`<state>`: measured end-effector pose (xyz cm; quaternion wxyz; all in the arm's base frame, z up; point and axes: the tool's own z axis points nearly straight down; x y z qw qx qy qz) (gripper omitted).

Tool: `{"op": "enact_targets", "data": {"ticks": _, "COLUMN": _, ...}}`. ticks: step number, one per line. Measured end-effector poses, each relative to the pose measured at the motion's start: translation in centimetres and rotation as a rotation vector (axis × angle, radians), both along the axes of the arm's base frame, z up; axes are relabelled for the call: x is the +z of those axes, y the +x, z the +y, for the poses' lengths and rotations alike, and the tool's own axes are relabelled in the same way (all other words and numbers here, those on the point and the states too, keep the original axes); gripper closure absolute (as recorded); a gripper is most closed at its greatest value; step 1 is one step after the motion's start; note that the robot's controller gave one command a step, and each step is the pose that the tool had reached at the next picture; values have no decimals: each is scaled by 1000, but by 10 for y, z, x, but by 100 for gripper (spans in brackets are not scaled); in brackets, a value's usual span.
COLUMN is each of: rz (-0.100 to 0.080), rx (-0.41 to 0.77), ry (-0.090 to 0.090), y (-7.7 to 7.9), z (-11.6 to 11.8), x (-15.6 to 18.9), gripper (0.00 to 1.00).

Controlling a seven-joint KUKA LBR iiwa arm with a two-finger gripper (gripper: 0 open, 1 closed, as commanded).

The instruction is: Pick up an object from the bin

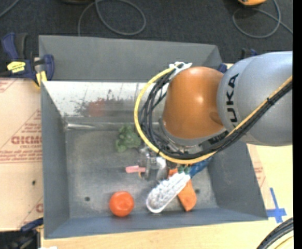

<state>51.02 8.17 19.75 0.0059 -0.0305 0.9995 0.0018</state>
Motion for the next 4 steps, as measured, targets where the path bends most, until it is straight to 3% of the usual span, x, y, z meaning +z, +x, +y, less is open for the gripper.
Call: {"op": "enact_targets", "data": {"ticks": 4, "rz": 0, "rx": -1, "ry": 0, "y": 0, "z": 0, "x": 0, "gripper": 100}}
